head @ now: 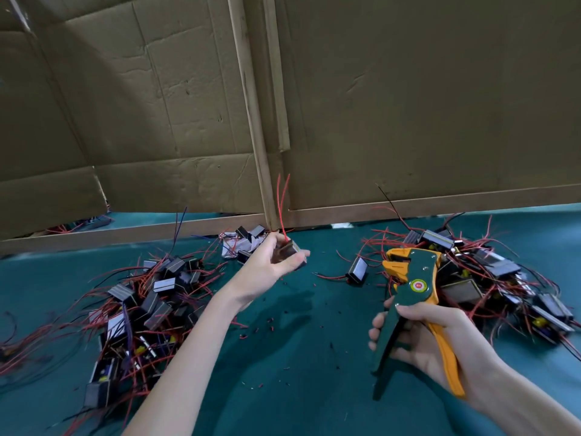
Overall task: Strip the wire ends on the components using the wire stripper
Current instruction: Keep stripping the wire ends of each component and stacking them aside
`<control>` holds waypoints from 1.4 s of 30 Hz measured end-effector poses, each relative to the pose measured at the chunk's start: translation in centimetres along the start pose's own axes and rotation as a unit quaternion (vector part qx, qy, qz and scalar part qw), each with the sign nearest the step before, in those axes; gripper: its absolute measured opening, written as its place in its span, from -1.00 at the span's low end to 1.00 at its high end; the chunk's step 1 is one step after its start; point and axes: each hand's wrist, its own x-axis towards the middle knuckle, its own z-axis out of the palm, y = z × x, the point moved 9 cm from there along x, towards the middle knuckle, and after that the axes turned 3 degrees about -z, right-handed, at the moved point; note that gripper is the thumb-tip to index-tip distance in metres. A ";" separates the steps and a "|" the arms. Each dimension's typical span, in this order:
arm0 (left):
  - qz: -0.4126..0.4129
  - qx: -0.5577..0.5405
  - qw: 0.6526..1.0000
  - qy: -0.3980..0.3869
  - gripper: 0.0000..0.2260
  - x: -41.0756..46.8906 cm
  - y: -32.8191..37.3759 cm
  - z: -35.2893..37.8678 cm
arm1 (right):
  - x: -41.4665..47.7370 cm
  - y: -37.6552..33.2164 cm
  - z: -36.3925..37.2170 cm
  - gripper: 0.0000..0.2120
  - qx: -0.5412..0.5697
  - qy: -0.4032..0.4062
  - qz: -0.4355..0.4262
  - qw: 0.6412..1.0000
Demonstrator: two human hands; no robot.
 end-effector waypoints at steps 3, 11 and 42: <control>0.014 -0.099 0.994 -0.032 -0.59 -0.3 0.7 0.5 | 0.2 0.4 -0.4 -0.62 0.000 0.000 0.007 1.000; 0.160 0.060 0.970 0.172 -0.71 -1.1 3.5 -1.1 | 0.3 0.7 -0.4 -0.59 -0.007 -0.008 0.016 1.000; 0.046 -0.107 0.993 -0.007 -0.94 -2.4 5.4 5.3 | -1.9 -1.4 4.1 -0.55 -0.024 -0.163 -0.018 0.986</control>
